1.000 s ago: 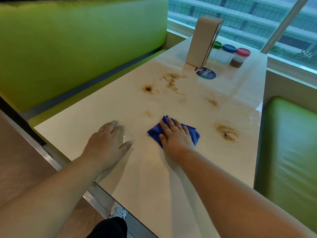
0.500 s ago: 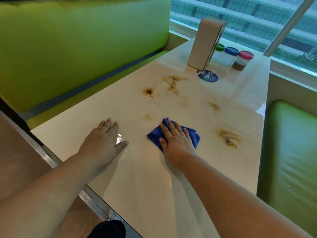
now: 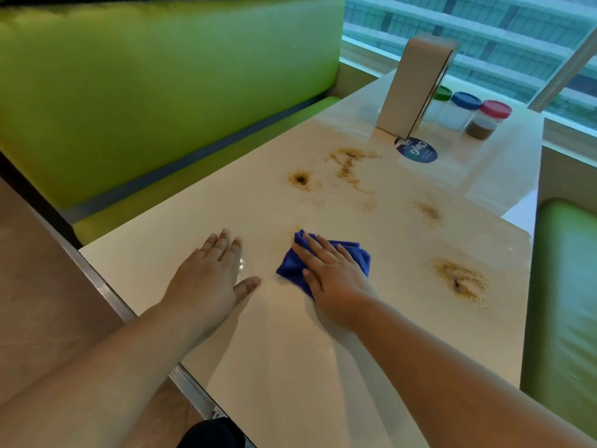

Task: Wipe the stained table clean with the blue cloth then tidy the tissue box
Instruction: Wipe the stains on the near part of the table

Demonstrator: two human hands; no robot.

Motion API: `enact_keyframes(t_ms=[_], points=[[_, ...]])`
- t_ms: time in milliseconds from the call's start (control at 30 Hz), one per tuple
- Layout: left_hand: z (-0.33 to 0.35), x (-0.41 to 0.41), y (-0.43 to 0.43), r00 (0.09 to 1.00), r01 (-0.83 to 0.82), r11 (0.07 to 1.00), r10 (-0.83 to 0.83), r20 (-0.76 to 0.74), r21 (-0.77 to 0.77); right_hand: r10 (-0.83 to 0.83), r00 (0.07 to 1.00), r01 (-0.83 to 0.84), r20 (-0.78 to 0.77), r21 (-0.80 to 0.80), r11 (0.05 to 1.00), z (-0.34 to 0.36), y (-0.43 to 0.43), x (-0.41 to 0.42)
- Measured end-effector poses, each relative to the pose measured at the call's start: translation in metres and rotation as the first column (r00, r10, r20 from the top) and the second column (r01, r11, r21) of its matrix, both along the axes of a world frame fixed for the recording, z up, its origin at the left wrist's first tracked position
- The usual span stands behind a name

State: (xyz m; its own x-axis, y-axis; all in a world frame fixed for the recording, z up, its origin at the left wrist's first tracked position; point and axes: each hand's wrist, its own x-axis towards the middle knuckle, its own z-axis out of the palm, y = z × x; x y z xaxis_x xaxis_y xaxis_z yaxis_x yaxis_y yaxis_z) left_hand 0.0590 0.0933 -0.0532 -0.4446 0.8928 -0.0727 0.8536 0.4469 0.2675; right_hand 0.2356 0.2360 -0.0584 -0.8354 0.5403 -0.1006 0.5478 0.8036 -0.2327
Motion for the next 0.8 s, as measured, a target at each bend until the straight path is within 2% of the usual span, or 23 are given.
enact_keyframes(t_ms=[67,200,300,433,633,733,800], points=[[0.0,-0.001,0.0,1.0,0.001,1.0,-0.001,-0.021,-0.008,-0.024,1.0,0.024,-0.01,-0.009,1.0,0.001,0.008,0.002],[0.002,0.001,0.0,0.999,0.003,0.999,-0.004,-0.035,-0.036,-0.129,0.989,0.127,0.071,0.027,0.992,0.0,0.021,-0.037],[0.003,0.001,0.0,0.999,-0.005,0.999,0.003,-0.048,-0.041,-0.042,0.996,0.041,0.077,0.016,0.999,0.0,0.008,-0.056],[0.003,-0.001,-0.001,0.999,-0.006,1.0,0.005,-0.046,-0.026,0.076,0.997,-0.077,0.025,0.016,0.997,0.0,0.001,-0.036],[0.008,-0.002,-0.002,1.0,-0.006,1.0,0.007,0.029,-0.015,-0.077,0.993,0.075,0.091,0.03,0.997,0.002,0.016,-0.068],[0.015,-0.01,-0.006,0.991,-0.001,1.0,-0.002,0.13,0.02,0.027,0.996,-0.029,0.086,0.02,0.999,0.005,-0.002,-0.077],[0.019,-0.021,-0.013,0.994,-0.025,1.0,0.025,0.104,0.005,0.149,0.988,-0.149,0.05,0.009,0.989,0.006,-0.013,-0.061]])
